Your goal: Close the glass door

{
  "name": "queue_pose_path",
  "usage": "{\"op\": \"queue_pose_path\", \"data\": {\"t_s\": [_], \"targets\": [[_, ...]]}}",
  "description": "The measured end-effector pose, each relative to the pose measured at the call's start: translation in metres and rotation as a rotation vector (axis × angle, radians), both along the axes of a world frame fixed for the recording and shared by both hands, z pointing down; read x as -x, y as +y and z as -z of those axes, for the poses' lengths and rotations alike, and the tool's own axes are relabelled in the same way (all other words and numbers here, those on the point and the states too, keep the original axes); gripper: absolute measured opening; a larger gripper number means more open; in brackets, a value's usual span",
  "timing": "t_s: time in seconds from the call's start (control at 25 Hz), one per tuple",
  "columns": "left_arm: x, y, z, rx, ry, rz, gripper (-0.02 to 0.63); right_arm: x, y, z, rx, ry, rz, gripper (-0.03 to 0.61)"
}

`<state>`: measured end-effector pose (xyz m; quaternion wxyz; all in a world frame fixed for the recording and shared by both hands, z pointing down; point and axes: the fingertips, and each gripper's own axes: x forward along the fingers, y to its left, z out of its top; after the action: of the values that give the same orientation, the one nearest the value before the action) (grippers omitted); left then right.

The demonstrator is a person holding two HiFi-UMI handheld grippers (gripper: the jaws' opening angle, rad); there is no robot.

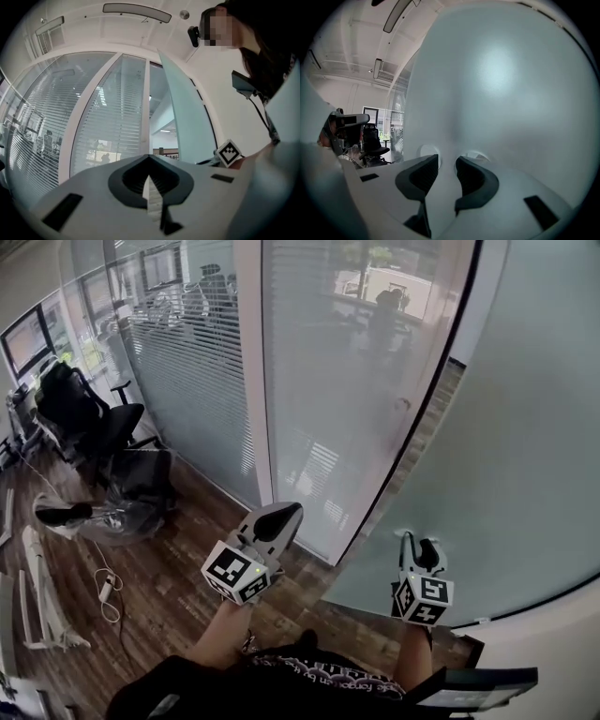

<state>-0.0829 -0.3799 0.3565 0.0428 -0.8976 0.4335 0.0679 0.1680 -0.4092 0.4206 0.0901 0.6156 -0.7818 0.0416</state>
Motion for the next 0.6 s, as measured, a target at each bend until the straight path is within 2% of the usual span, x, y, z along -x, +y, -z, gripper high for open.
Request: {"op": "queue_pose_path", "data": {"t_s": [0.28, 0.6], "targets": [[-0.023, -0.044, 0.001, 0.001, -0.005, -0.01, 0.003, -0.009, -0.049, 0.001, -0.009, -0.009, -0.018, 0.124], [-0.014, -0.072, -0.004, 0.021, -0.022, 0.012, 0.003, -0.016, -0.097, 0.002, 0.0, -0.026, -0.029, 0.124]]}}
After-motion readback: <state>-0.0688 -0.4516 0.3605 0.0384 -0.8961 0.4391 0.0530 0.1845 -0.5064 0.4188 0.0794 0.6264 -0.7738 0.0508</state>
